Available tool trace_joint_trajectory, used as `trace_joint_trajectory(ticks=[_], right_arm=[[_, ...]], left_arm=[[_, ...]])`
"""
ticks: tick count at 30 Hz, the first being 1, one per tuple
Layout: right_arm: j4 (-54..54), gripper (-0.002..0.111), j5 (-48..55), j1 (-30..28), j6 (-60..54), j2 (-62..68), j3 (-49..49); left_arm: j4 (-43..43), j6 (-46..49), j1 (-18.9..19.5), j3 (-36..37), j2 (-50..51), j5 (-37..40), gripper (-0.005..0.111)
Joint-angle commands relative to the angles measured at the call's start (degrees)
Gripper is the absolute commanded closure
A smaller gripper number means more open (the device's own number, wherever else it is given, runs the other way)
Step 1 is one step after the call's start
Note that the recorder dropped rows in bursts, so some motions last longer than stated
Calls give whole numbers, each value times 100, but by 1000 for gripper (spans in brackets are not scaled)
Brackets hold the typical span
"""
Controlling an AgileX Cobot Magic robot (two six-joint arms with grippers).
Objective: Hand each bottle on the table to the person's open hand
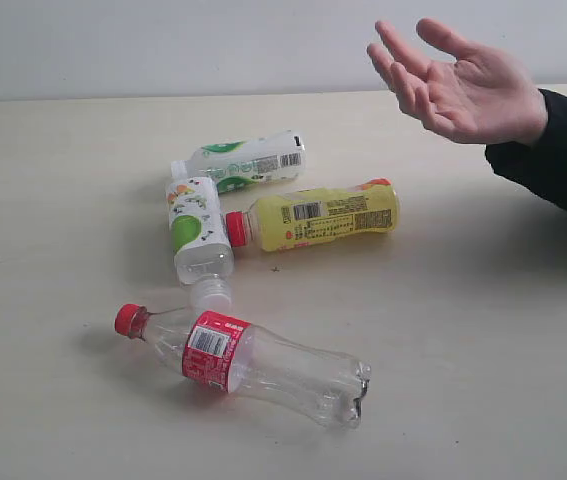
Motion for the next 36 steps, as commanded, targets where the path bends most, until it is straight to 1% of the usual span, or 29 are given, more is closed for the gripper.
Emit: trace_joint_trajectory(ticks=[1, 12, 14, 15, 17, 20, 22, 23, 27, 29, 30, 32, 36], right_arm=[[-1, 108, -7, -30, -8, -40, 26], [-1, 108, -7, -30, -19, -40, 26], [-1, 108, -190, -30, -19, -40, 26], [78, 108, -523, -30, 53, -40, 26], [547, 108, -698, -30, 447, -40, 26], [786, 108, -907, -30, 550, -40, 26], [1656, 108, -1131, -30, 776, -40, 26], [1844, 108, -1144, -30, 812, -40, 26], [1656, 108, -1088, -30, 1023, -40, 26], [1237, 108, -948, -30, 1023, -40, -240], [1168, 108, -693, -30, 1023, -40, -534], [1168, 108, -386, -30, 960, -20, -904], [1180, 108, -52, -30, 746, 532, -1582]], left_arm=[[17, -45, 11, 0, -40, 7, 107], [17, -45, 11, 0, -40, 7, 107], [17, -45, 11, 0, -40, 7, 107], [17, -45, 11, 0, -40, 7, 107], [17, -45, 11, 0, -40, 7, 107], [17, -45, 11, 0, -40, 7, 107], [17, -45, 11, 0, -40, 7, 107], [17, -45, 11, 0, -40, 7, 107], [17, -45, 11, 0, -40, 7, 107], [17, -45, 11, 0, -40, 7, 107], [17, -45, 11, 0, -40, 7, 107], [17, -45, 11, 0, -40, 7, 107], [17, -45, 11, 0, -40, 7, 107]])
